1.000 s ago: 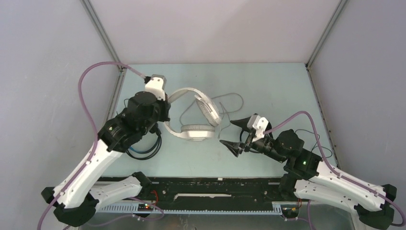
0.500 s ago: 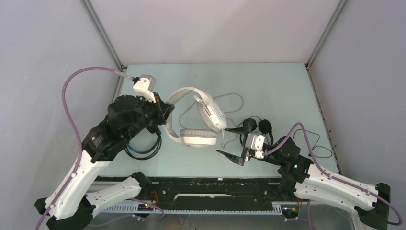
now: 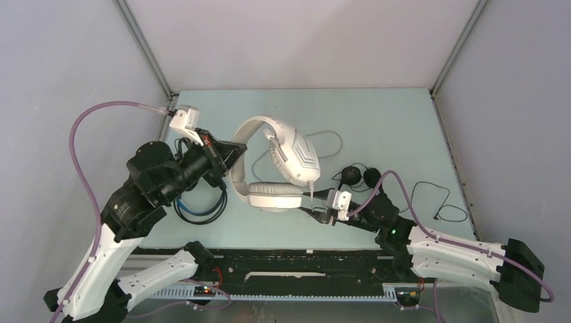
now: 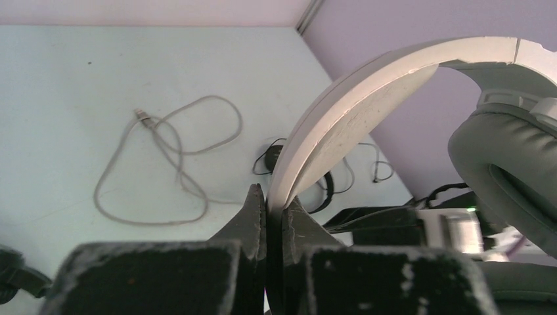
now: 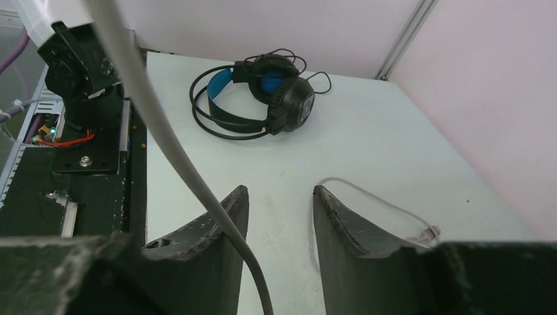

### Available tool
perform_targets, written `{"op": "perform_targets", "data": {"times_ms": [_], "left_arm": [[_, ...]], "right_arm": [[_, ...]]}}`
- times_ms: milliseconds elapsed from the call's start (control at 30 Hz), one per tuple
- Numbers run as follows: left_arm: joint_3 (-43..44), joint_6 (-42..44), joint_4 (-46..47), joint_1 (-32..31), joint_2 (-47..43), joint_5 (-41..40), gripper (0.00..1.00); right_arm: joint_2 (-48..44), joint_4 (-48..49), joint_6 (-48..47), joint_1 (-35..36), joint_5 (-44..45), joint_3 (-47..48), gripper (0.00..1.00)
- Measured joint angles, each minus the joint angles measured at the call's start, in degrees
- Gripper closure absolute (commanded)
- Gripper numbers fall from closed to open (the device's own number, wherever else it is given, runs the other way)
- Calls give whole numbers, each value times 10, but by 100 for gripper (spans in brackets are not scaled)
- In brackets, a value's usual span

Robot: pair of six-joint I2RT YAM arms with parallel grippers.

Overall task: Wrap the headphones
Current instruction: Wrap the headphones cable around the headphones.

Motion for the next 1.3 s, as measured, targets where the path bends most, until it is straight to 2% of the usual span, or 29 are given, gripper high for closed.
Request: {"op": "perform_targets", "data": {"times_ms": [100, 200, 400, 667, 967, 1300], "left_arm": [[0, -17, 16, 0, -11, 15, 100], [0, -33, 38, 0, -24, 39, 100], [-3, -49, 70, 0, -48, 76, 100], [-37, -56, 101, 0, -45, 188, 100], [-110, -45, 103, 0, -21, 328, 100], [-132, 35, 39, 0, 14, 370, 100]], "right_arm": [[12, 32, 12, 0, 6, -22, 59], [23, 54, 22, 0, 16, -28, 66], [41, 112, 32, 0, 34, -28, 100], [83, 126, 35, -6, 39, 3, 100], [105, 129, 52, -56, 29, 54, 100], [95, 83, 76, -121, 4, 70, 100]]}}
